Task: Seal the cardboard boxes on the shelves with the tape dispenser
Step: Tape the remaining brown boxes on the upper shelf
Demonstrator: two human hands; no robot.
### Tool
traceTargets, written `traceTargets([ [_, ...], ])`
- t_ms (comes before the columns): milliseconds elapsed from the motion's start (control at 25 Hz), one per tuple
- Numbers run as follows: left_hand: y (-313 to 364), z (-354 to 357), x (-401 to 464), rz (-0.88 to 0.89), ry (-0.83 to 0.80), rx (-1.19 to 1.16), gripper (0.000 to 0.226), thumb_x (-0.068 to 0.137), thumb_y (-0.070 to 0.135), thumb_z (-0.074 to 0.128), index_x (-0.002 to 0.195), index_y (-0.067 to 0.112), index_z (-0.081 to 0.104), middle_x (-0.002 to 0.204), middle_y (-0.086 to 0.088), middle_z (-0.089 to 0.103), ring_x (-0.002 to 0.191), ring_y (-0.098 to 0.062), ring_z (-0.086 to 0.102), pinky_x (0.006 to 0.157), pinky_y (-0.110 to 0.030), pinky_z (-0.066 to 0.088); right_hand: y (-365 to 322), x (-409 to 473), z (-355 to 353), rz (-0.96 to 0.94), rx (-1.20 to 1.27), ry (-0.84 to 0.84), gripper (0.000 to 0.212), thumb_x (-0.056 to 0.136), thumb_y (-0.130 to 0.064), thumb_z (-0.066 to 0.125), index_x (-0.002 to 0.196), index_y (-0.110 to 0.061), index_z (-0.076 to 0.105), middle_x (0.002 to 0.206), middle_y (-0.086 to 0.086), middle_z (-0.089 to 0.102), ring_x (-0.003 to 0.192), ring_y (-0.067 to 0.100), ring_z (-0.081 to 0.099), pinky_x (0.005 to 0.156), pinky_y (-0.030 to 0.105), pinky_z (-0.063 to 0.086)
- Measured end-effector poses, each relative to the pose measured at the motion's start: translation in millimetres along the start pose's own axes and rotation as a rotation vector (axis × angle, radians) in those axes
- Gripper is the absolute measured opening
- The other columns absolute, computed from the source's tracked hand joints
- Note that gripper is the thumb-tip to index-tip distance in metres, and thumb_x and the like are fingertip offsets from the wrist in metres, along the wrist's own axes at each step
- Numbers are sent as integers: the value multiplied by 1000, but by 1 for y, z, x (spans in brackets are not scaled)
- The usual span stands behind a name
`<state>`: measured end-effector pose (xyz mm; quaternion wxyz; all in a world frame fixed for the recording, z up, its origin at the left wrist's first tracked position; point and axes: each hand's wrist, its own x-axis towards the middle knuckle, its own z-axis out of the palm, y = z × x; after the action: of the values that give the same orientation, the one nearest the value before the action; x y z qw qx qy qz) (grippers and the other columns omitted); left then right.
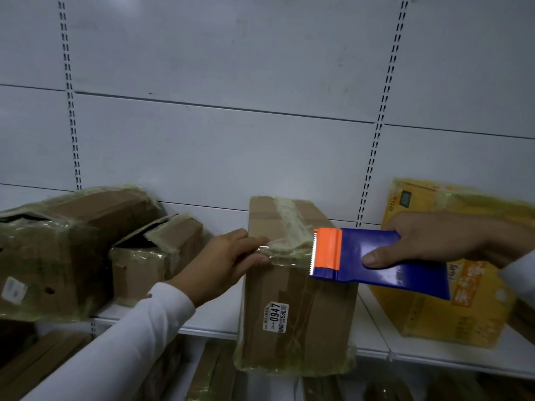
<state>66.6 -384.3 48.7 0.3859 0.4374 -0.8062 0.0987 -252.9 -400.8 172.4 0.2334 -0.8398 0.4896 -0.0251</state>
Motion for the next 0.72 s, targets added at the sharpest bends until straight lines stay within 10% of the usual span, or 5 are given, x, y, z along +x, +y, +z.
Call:
traceTargets([
  [200,5,-16,14,111,50,402,72,86,68,37,140,19,44,112,-3,58,94,-19,56,79,-30,49,-2,1,-1,-9,-50,-10,58,66,-66,63,96,-17,66,79,-4,76,66,9,71,62,20,51],
  [360,20,2,40,142,-283,210,67,91,60,39,144,20,38,147,-2,41,134,-18,38,111,-30,30,-1,0,1,5,-44,-26,59,68,-65,63,101,-16,66,85,-1,76,69,10,71,64,21,52],
  [720,-9,-6,31,222,-248,142,55,93,55,40,131,19,56,126,-1,63,110,-21,62,92,-31,50,9,-16,-17,-46,-12,-52,37,80,-57,67,80,-20,66,68,-4,72,56,4,65,51,14,45],
])
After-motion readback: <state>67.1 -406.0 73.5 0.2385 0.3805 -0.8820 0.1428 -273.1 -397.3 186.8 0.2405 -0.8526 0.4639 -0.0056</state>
